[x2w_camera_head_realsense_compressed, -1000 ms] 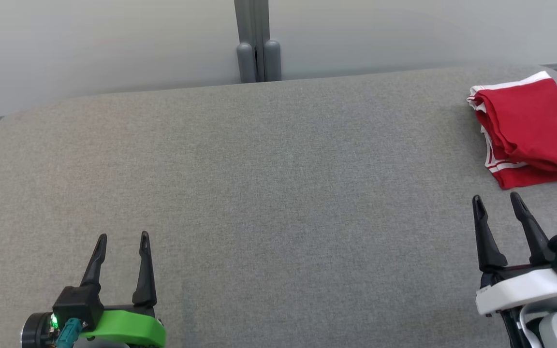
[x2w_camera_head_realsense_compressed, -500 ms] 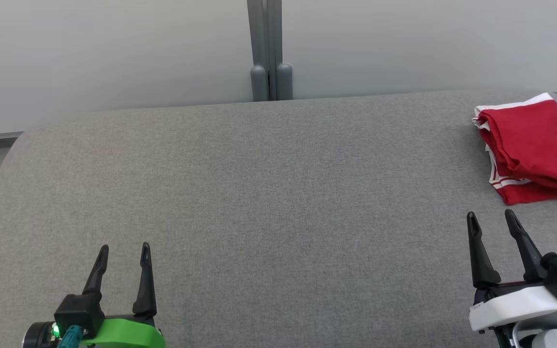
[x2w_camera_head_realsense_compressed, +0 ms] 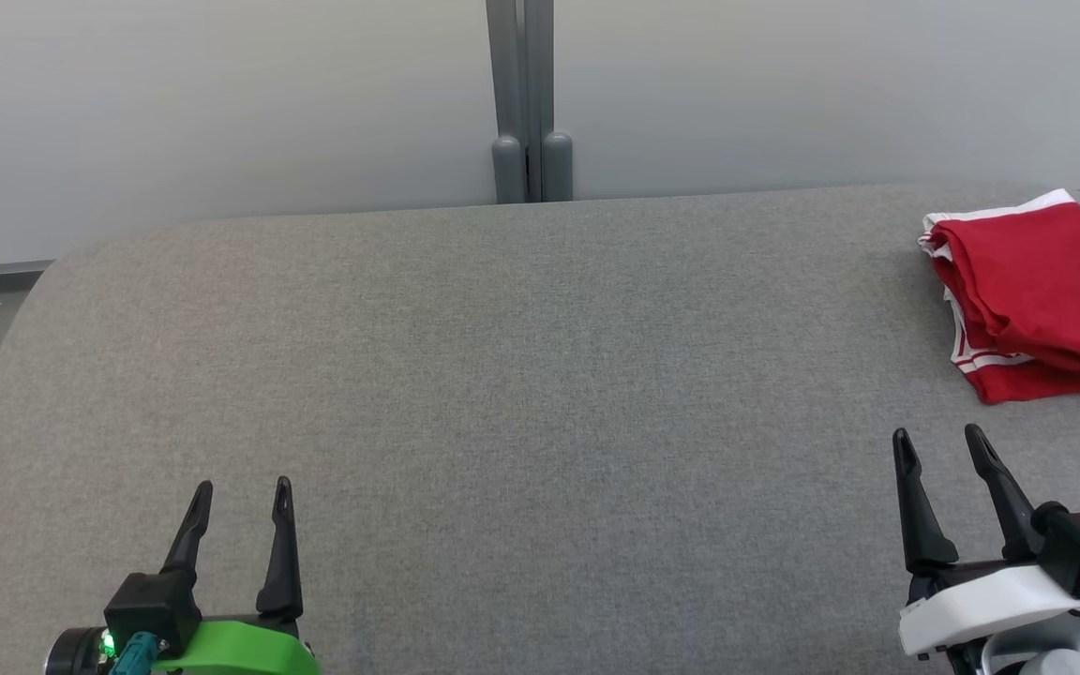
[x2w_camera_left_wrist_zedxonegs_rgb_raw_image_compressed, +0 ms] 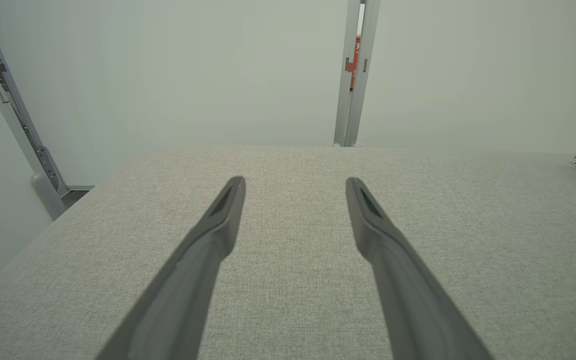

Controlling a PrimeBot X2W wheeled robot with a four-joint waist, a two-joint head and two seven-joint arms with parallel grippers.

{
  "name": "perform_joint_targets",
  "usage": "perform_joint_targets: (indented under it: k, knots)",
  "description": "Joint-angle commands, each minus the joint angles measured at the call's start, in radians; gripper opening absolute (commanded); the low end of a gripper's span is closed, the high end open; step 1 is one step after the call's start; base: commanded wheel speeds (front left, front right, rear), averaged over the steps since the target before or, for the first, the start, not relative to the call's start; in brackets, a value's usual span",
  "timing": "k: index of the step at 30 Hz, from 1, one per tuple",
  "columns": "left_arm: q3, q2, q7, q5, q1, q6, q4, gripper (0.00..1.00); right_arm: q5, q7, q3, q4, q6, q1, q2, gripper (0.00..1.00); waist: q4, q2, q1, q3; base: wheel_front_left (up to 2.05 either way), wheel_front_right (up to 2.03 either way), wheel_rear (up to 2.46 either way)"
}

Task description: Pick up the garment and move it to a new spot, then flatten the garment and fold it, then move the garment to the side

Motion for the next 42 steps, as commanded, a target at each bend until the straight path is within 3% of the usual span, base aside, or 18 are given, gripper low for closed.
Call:
perform_joint_targets:
  k: [1,15,16,21,42]
  knots:
    - [0.004,0.003,0.0,-0.003,-0.012,-0.005,0.003,1.0,0.0,-0.002,-0.001,0.006,-0.002,0.0,0.003,1.0,-0.001,0.0,0.0,0.0,0.0,0.0,0.0]
    - [-0.001,0.002,0.0,-0.001,-0.015,-0.014,0.002,1.0,0.004,-0.003,-0.004,0.031,-0.002,-0.007,0.008,1.0,0.0,0.0,0.0,0.003,0.0,0.0,0.0]
    - [-0.003,-0.001,0.0,0.002,-0.002,-0.011,0.005,0.0,0.002,0.0,-0.002,0.032,0.0,-0.001,0.007,0.0,0.0,0.0,0.0,0.003,0.0,0.0,0.0]
    - [-0.007,-0.006,0.002,-0.002,0.016,-0.011,0.051,0.0,0.006,0.006,0.004,0.074,0.0,0.017,0.024,0.0,-0.001,0.0,0.0,0.004,0.0,0.0,0.0]
    - [0.024,-0.004,0.103,-0.398,-0.025,-0.014,0.038,0.0,0.368,0.103,-0.029,0.089,0.0,-0.032,0.045,0.0,-0.002,0.0,0.0,0.008,0.0,0.0,0.0]
